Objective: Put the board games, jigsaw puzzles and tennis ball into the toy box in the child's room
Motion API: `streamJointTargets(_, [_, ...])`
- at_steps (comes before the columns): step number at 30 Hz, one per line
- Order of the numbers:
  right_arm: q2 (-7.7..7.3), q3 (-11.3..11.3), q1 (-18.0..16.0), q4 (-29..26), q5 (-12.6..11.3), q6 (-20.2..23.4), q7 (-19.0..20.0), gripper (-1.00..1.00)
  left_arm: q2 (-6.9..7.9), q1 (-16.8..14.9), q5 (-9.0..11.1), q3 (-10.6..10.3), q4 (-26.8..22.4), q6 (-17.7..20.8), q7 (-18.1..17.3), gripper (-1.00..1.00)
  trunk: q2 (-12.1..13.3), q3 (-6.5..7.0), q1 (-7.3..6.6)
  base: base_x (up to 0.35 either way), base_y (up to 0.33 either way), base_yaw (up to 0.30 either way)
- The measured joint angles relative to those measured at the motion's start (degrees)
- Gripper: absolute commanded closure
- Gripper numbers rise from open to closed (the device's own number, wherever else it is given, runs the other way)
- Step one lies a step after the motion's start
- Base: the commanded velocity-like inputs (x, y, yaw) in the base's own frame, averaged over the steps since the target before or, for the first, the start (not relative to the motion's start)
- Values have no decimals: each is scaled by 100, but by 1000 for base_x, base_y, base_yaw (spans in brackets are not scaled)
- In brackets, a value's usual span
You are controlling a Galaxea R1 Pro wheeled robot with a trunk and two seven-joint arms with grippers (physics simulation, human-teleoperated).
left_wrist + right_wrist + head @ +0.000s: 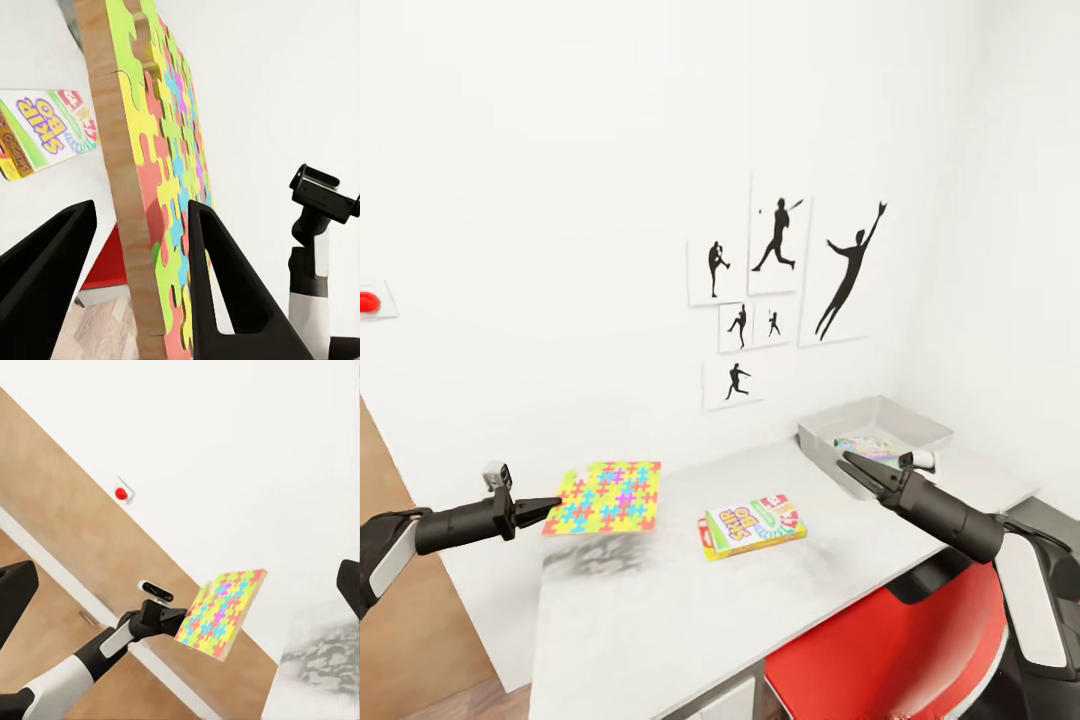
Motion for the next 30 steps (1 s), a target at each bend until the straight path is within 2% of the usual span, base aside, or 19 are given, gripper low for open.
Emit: streamJointTargets(30, [2,-8,-3,11,-30,0,4,-100,-18,-3,-2,-12,-10,-23,24,100,1198,594,-659,0,0,-277])
